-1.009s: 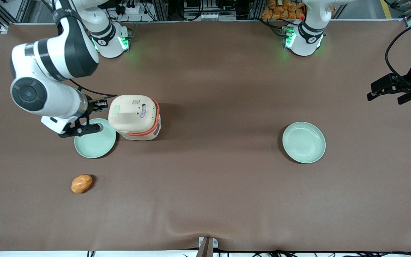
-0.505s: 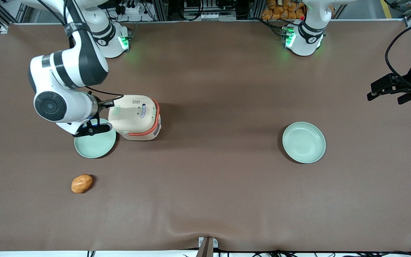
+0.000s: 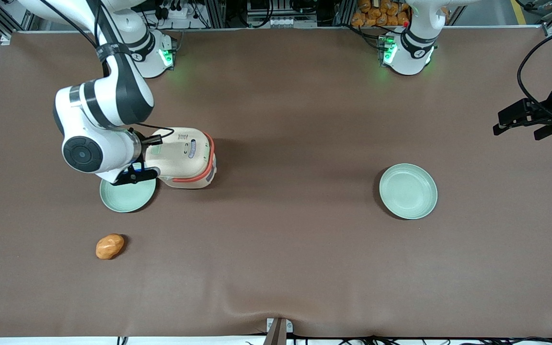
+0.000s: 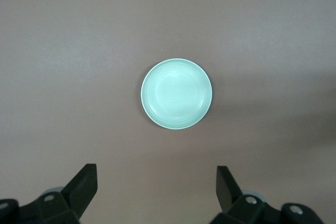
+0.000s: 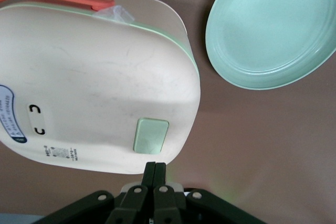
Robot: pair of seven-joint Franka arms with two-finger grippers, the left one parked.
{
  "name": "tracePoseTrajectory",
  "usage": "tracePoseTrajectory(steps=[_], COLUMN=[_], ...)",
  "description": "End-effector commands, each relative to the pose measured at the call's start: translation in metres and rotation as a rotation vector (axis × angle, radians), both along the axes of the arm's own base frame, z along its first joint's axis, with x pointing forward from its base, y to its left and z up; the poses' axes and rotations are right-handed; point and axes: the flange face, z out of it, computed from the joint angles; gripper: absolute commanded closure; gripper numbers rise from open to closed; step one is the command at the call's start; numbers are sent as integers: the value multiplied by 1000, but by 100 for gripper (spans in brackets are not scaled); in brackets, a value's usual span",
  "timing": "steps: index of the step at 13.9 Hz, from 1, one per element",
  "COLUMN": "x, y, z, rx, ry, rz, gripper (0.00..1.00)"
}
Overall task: Press rice cooker button with right arm
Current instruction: 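Push the closed right gripper against the green button until the lid pops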
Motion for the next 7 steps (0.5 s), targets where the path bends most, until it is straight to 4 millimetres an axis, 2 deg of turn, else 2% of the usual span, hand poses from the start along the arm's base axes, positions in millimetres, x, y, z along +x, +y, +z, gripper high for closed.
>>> tracePoseTrajectory(steps=[1,7], x=[-2,-1], y=[6,9], z=[-11,-26], rx=[-1,-7], ry=[14,28], rz=[-11,-5], gripper=[100,100])
